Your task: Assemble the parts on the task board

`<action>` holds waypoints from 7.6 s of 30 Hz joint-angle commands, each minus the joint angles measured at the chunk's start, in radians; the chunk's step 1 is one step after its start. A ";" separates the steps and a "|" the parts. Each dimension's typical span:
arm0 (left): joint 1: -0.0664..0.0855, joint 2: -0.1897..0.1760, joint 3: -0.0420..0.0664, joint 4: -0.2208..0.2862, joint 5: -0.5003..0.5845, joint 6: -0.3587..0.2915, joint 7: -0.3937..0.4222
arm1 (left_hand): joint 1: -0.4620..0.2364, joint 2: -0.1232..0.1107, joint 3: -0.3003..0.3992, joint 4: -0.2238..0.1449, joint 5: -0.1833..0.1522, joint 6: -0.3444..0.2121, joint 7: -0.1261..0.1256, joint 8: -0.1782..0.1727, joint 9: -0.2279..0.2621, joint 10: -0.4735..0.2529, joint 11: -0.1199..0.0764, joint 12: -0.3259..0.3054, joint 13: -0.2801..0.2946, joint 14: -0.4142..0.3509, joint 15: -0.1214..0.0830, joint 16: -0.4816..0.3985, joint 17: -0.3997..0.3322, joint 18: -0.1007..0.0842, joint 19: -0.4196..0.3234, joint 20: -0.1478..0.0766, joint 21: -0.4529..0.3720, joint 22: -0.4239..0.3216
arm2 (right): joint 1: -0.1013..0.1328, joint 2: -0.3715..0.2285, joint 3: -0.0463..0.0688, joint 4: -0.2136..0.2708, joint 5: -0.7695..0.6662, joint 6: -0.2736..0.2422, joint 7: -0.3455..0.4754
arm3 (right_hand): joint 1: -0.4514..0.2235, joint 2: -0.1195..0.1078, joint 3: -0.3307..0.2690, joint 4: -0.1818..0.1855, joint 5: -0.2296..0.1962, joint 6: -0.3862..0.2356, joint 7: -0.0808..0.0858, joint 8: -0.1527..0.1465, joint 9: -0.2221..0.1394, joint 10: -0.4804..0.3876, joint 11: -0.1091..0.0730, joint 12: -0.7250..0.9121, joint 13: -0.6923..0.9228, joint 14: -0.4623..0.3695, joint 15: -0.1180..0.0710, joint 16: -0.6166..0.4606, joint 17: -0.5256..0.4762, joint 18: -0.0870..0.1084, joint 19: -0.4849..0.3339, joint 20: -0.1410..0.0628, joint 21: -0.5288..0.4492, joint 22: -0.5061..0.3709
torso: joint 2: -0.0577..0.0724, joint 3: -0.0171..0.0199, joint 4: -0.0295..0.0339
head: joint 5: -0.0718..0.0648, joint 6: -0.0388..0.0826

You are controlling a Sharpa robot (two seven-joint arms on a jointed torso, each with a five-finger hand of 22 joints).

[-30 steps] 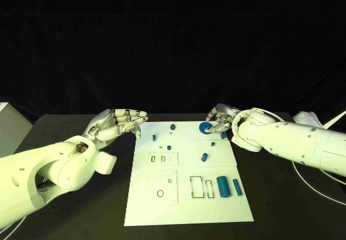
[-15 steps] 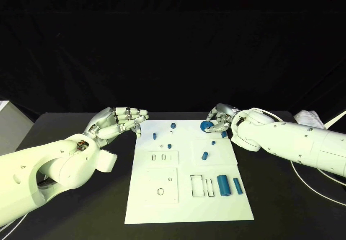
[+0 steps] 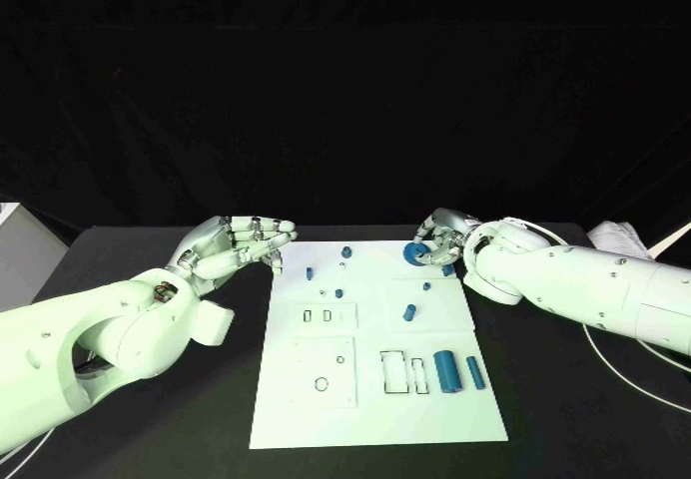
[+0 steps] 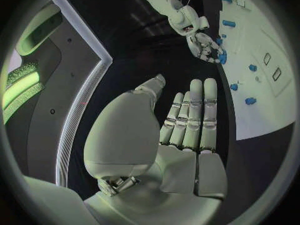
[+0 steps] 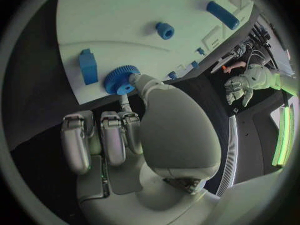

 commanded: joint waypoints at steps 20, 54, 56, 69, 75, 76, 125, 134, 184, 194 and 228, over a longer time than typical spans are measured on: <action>0.002 0.003 0.001 0.002 -0.001 0.019 0.001 | 0.004 0.010 0.005 -0.004 -0.004 -0.009 0.001 -0.005 0.001 -0.007 -0.001 -0.001 0.000 -0.007 0.003 0.003 -0.002 0.014 -0.005 0.001 0.004 0.002 | 0.001 0.023 0.001 0.172 -0.234 -0.159 0.030 | -0.079 -0.021 0.092 -0.056 -0.055 0.060 -0.020 0.027 0.010 0.101 -0.020 0.015 0.261 0.108 -0.018 0.006 0.263 -0.014 0.105 -0.016 0.004 0.263 | 0.000 -0.0027 0.0031 | 0.000 0.007; 0.002 0.015 0.001 0.001 -0.002 0.026 -0.005 | 0.007 0.012 0.009 -0.007 -0.004 -0.009 0.000 -0.005 0.002 -0.008 -0.001 -0.001 0.000 -0.008 0.003 0.004 -0.006 0.015 -0.009 0.001 0.008 0.003 | -0.028 0.212 -0.008 0.064 -0.292 -0.096 0.018 | -0.094 -0.029 0.096 -0.063 -0.071 0.052 -0.017 0.020 0.007 0.099 -0.018 0.013 0.259 0.108 -0.017 0.006 0.263 -0.014 0.105 -0.016 0.004 0.263 | 0.005 -0.0037 0.0093 | 0.002 -0.002; 0.002 0.015 0.001 0.001 -0.002 0.026 -0.005 | 0.007 0.012 0.009 -0.007 -0.004 -0.009 0.000 -0.005 0.002 -0.008 -0.001 -0.001 0.000 -0.008 0.003 0.004 -0.006 0.015 -0.009 0.001 0.008 0.003 | -0.029 0.215 -0.008 0.058 -0.292 -0.088 0.017 | -0.094 -0.029 0.096 -0.063 -0.071 0.052 -0.017 0.020 0.007 0.099 -0.018 0.013 0.259 0.108 -0.017 0.006 0.263 -0.014 0.105 -0.016 0.004 0.263 | 0.004 -0.0036 0.0085 | 0.004 -0.003; 0.002 0.012 0.001 0.002 -0.002 0.024 -0.006 | 0.007 0.012 0.009 -0.007 -0.004 -0.009 0.000 -0.005 0.002 -0.008 -0.001 -0.001 0.000 -0.008 0.003 0.004 -0.006 0.015 -0.009 0.001 0.008 0.003 | -0.034 0.217 -0.013 0.038 -0.314 -0.060 -0.019 | -0.098 -0.031 0.097 -0.064 -0.077 0.052 -0.016 0.019 0.007 0.099 -0.017 0.012 0.258 0.108 -0.016 0.006 0.263 -0.014 0.105 -0.015 0.004 0.263 | 0.004 -0.0031 0.0071 | 0.002 -0.004; 0.002 0.012 0.001 0.002 -0.002 0.024 -0.007 | 0.007 0.012 0.009 -0.007 -0.004 -0.009 0.000 -0.005 0.002 -0.008 -0.001 -0.001 0.000 -0.008 0.003 0.004 -0.006 0.015 -0.009 0.001 0.008 0.003 | -0.034 0.218 -0.013 0.035 -0.329 -0.083 -0.035 | -0.099 -0.030 0.097 -0.064 -0.079 0.052 -0.016 0.019 0.007 0.097 -0.017 0.011 0.256 0.108 -0.016 0.006 0.263 -0.014 0.105 -0.015 0.004 0.263 | 0.005 -0.0022 0.0091 | 0.003 -0.003; 0.002 0.012 0.001 0.002 -0.002 0.024 -0.007 | 0.007 0.012 0.009 -0.007 -0.004 -0.009 0.000 -0.005 0.002 -0.008 -0.001 -0.001 0.000 -0.008 0.003 0.004 -0.006 0.015 -0.009 0.001 0.008 0.003 | -0.034 0.218 -0.013 0.035 -0.330 -0.086 -0.036 | -0.099 -0.029 0.098 -0.065 -0.079 0.052 -0.016 0.019 0.007 0.097 -0.017 0.011 0.256 0.108 -0.016 0.006 0.263 -0.014 0.105 -0.015 0.004 0.263 | 0.005 -0.0022 0.0091 | 0.003 -0.003; 0.002 0.006 0.001 -0.006 -0.003 0.023 -0.016 | 0.009 0.012 0.012 -0.009 -0.004 -0.011 0.001 -0.006 0.002 -0.010 -0.001 -0.001 -0.001 -0.009 0.003 0.004 -0.010 0.015 -0.013 0.001 0.012 0.005 | -0.034 0.134 -0.012 0.085 -0.163 -0.299 0.139 | -0.106 0.032 -0.234 0.096 -0.168 -0.010 0.008 -0.069 -0.039 0.065 0.006 -0.020 0.226 0.108 0.006 0.006 0.263 -0.014 0.105 0.005 0.004 0.263 | 0.002 -0.0023 0.0066 | 0.000 0.002; 0.002 0.009 0.001 -0.016 -0.003 0.027 -0.015 | 0.009 0.012 0.012 -0.009 -0.004 -0.011 0.001 -0.006 0.002 -0.010 -0.001 -0.001 -0.001 -0.009 0.003 0.004 -0.010 0.015 -0.013 0.001 0.012 0.005 | -0.011 -0.006 -0.005 0.199 -0.009 -0.207 0.224 | -0.093 0.028 -0.225 0.090 -0.174 -0.007 0.008 -0.069 -0.040 0.060 0.007 -0.024 0.222 0.108 0.008 0.006 0.263 -0.014 0.105 0.007 0.004 0.263 | -0.004 0.0003 -0.0011 | -0.004 0.003; 0.001 0.024 -0.001 -0.039 -0.011 0.047 -0.012 | 0.010 0.011 0.013 -0.010 -0.004 -0.011 0.001 -0.007 0.002 -0.010 -0.001 -0.001 0.000 -0.009 0.003 0.005 -0.012 0.015 -0.014 0.002 0.014 0.006 | -0.062 -0.207 -0.007 0.061 -0.016 -0.021 0.362 | 0.018 -0.017 -0.119 -0.008 -0.128 0.012 0.003 -0.072 -0.055 0.060 0.001 -0.026 0.222 0.108 0.001 0.006 0.263 -0.014 0.105 0.000 0.004 0.263 | -0.010 0.0188 -0.0147 | 0.000 -0.014; 0.001 0.022 -0.001 -0.038 -0.011 0.047 -0.015 | 0.010 0.011 0.014 -0.011 -0.004 -0.010 0.001 -0.006 0.003 -0.009 -0.001 0.000 0.000 -0.008 0.003 0.007 -0.013 0.015 -0.016 0.002 0.017 0.007 | -0.064 -0.187 -0.007 0.041 -0.012 -0.030 0.352 | 0.014 -0.005 -0.100 -0.006 -0.124 0.019 0.003 -0.071 -0.057 0.063 0.000 -0.023 0.224 0.108 0.000 0.006 0.263 -0.014 0.105 0.000 0.004 0.263 | -0.010 0.0187 -0.0128 | 0.000 -0.010; 0.001 0.019 -0.001 -0.038 -0.011 0.047 -0.020 | 0.010 0.011 0.014 -0.011 -0.004 -0.010 0.002 -0.007 0.003 -0.010 -0.001 0.000 0.000 -0.008 0.003 0.007 -0.014 0.015 -0.016 0.002 0.017 0.008 | -0.068 -0.166 -0.007 0.041 0.001 -0.100 0.334 | -0.023 0.031 0.044 -0.045 -0.190 0.115 -0.031 -0.021 -0.049 0.080 -0.029 -0.008 0.240 0.108 -0.031 0.006 0.263 -0.014 0.105 -0.027 0.004 0.263 | -0.011 0.0201 -0.0135 | -0.005 -0.008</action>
